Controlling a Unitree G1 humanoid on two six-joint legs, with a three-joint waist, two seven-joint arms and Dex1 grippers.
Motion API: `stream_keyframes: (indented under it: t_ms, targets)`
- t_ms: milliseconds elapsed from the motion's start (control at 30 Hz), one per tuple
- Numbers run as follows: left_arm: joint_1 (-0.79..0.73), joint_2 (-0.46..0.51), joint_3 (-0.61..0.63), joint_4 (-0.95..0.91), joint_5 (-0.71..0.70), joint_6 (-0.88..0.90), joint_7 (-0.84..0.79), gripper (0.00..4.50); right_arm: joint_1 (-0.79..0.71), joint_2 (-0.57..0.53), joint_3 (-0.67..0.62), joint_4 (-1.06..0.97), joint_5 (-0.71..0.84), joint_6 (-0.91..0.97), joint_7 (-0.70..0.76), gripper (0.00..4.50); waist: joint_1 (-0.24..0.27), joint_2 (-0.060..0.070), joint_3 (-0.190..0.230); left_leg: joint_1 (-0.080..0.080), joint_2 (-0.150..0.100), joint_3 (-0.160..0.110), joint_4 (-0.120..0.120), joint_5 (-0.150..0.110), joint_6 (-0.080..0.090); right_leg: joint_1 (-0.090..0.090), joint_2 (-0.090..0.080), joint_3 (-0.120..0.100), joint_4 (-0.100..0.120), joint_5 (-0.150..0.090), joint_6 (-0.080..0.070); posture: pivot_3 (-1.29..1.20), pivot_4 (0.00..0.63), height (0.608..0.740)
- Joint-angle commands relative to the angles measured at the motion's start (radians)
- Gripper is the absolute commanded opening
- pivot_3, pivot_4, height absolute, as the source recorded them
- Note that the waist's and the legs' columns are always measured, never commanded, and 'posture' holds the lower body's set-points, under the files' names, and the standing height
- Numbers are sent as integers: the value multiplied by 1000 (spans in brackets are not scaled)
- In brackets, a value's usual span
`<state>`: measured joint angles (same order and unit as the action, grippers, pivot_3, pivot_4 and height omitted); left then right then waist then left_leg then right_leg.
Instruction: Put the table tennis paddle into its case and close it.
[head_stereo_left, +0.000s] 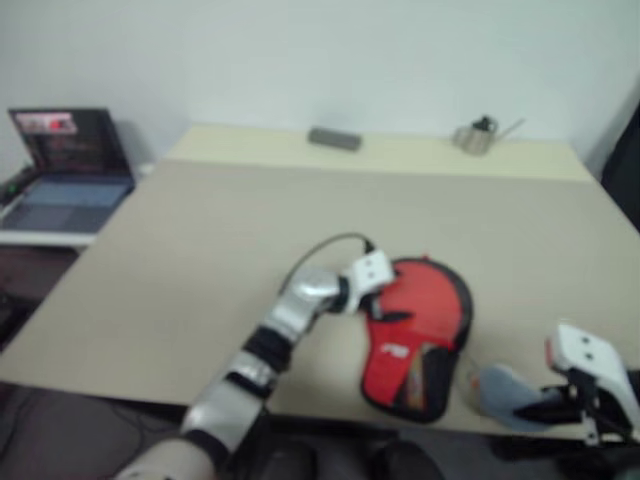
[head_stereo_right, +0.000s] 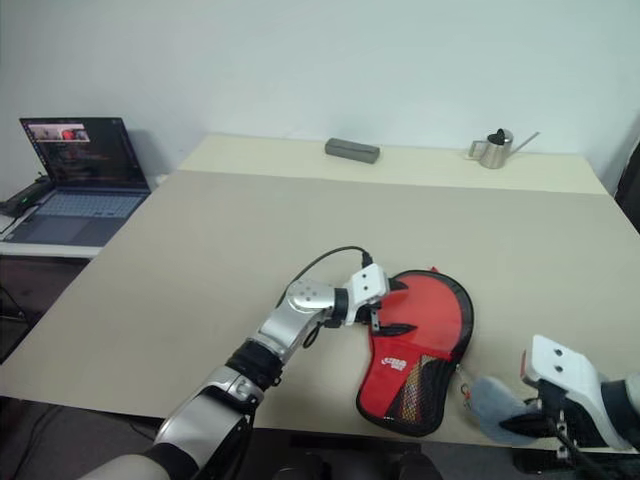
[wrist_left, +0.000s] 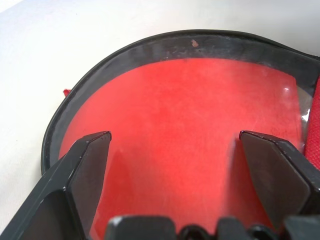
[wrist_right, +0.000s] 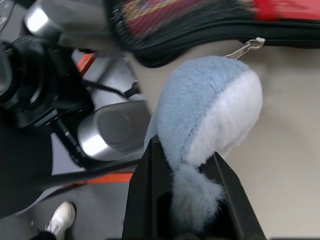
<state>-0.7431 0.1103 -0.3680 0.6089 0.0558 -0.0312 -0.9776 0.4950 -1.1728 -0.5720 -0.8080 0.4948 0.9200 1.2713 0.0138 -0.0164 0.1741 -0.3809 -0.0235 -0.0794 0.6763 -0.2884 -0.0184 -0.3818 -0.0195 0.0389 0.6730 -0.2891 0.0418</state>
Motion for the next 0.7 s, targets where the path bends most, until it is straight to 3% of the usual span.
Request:
stream_keyframes:
  t_ms: [33,333,467,700]
  targets:
    - [25,16,-36,60,46,18,0,4500,69,4,-22,-91,44,-39,96,16,3,0,0,0,0,0,0,0,0,0,0,0,0,0,0,0,150,740]
    - [15,2,-43,75,47,7,3,4500,167,26,-66,-174,61,-83,142,13,6,-6,2,4,0,0,0,0,0,5,0,-1,-1,0,0,0,150,740]
    - [13,-5,-45,82,48,3,5,4500,120,24,-2,-185,90,-71,90,13,6,-5,2,6,1,-2,0,0,0,9,0,-1,-5,0,0,0,150,740]
    - [5,-21,-47,91,50,-4,8,4500,-15,5,221,-167,95,-82,3,13,8,-5,0,4,1,-3,-1,0,0,9,-1,-1,-10,1,2,0,150,740]
